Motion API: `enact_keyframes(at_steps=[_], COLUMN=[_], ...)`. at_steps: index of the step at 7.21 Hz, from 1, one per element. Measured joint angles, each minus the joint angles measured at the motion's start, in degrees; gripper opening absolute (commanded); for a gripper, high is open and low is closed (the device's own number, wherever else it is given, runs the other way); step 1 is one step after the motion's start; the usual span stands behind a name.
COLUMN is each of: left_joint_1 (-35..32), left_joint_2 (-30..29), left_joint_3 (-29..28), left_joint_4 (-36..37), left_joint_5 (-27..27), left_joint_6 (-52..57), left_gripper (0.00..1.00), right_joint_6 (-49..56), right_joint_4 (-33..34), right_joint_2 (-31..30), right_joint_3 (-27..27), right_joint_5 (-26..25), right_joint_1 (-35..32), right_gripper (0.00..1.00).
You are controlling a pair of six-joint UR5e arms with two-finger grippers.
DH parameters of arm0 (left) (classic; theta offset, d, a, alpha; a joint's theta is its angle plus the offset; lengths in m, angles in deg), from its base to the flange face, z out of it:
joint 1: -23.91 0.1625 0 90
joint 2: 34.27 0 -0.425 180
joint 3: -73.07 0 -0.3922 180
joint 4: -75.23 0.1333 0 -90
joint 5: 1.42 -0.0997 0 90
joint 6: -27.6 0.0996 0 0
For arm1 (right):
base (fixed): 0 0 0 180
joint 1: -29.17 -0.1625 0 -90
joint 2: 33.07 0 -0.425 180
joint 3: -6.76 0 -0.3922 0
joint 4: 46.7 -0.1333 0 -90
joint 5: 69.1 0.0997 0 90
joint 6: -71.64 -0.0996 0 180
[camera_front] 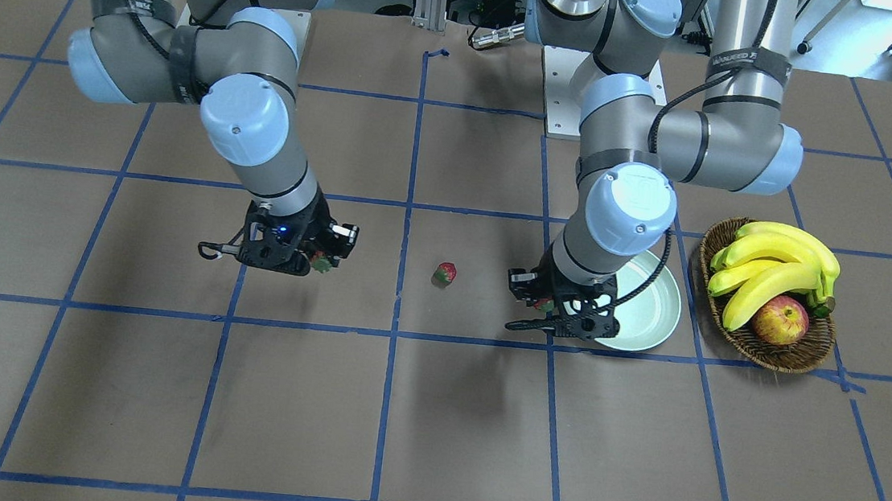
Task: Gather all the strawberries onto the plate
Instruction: 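Lift the strawberry over the plate with left while right carries its strawberry inward, then release the strawberry into the plate with left while right sets its strawberry down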
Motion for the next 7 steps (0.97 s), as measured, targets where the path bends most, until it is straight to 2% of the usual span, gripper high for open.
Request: enact_keyframes(at_steps=[2,4,6,7], left_joint_1=[5.3,9.4,12.4,13.0], left_joint_2=[1.2,1.3,1.0,0.8], left_joint_3=[-0.5,0.6,2.4,3.4], left_joint_4=[-1.3,-1.3,-1.4,-1.3], left_joint_5=[-4.5,-5.8,-5.8,-5.8], left_joint_6=[3.0,5.5,7.4,7.7], left_gripper=[0.0,0.0,0.0,0.0], right_joint_6=[-6.4,-13.6,-18.8,-19.4], right_joint_4=[3.5,5.7,6.1,6.0], right_joint_2=[3.2,8.0,12.8,14.0], right_joint_3=[2.0,7.0,12.2,12.8], right_joint_5=[5.9,9.5,8.8,7.6], right_joint_1=[-4.5,-10.1,-14.5,-15.2], right_gripper=[0.01,0.06,0.24,0.5])
